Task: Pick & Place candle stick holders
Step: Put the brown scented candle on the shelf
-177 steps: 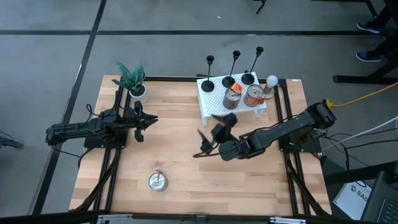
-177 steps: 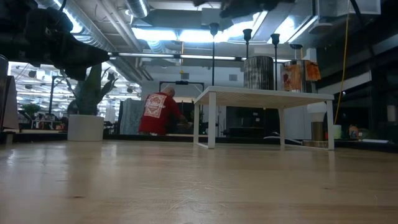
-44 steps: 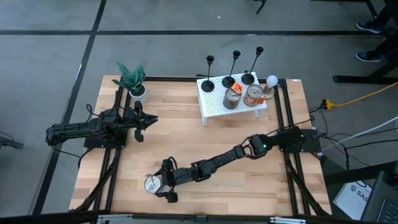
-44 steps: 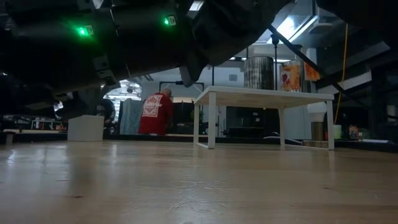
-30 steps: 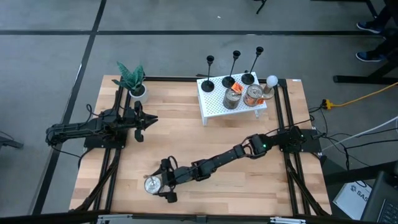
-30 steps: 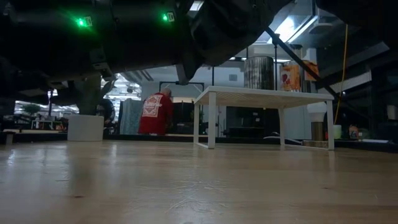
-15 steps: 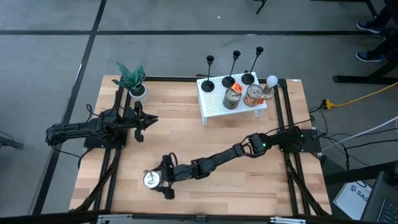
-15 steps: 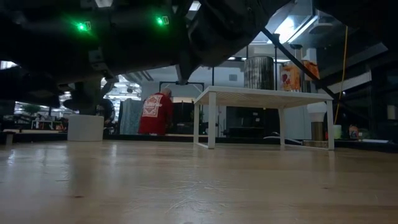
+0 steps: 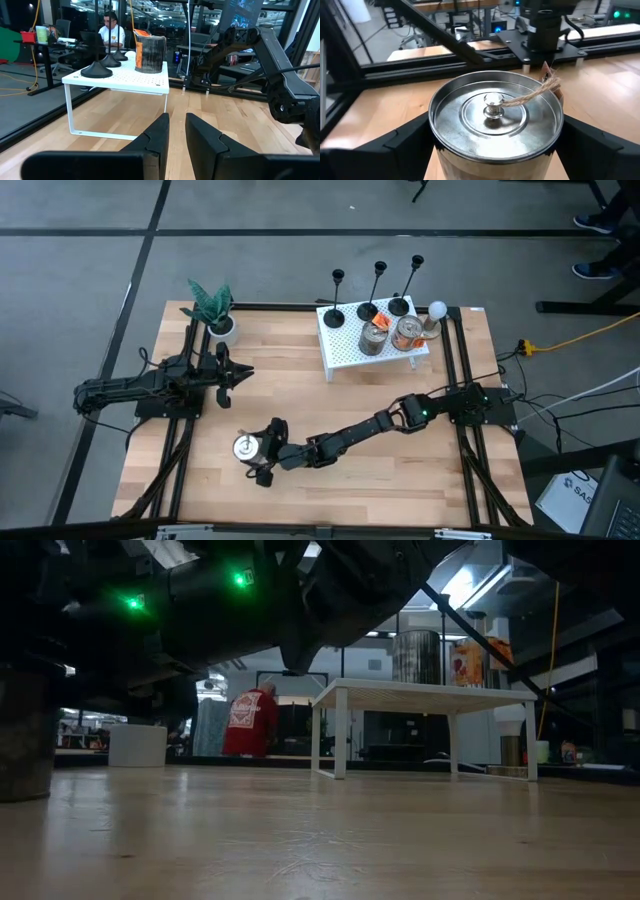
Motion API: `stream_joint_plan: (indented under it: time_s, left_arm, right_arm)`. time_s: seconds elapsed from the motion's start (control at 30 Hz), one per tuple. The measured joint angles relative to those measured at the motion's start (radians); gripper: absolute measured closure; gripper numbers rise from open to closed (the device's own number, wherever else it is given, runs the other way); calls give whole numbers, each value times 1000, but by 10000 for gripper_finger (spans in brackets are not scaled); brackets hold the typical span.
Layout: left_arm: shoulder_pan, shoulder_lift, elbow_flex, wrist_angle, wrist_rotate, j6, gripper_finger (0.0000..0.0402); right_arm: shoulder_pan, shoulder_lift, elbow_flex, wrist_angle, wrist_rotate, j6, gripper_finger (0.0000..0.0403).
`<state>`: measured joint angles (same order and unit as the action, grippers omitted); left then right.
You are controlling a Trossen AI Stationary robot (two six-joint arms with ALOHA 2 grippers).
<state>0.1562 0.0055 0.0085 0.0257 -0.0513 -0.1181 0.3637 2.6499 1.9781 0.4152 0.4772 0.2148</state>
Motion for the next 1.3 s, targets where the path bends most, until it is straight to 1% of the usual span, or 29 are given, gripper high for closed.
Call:
stream_joint_plan:
  time_s: [0.23,0.47,0.77,1.03,1.3]
  left_arm:
    - [0,0,0,0,0,0,343]
    - [0,0,0,0,0,0,343]
    - [0,0,0,0,0,0,343]
    - [0,0,0,0,0,0,343]
    - [0,0,0,0,0,0,343]
  right_arm:
    - [0,0,0,2,9,45,56]
    - [1,0,0,-4,80,121,55]
    - [1,-6,-1,-22,87,121,57]
    - [1,-53,-5,-134,146,98,60]
    - [-7,-129,-5,-301,186,149,60]
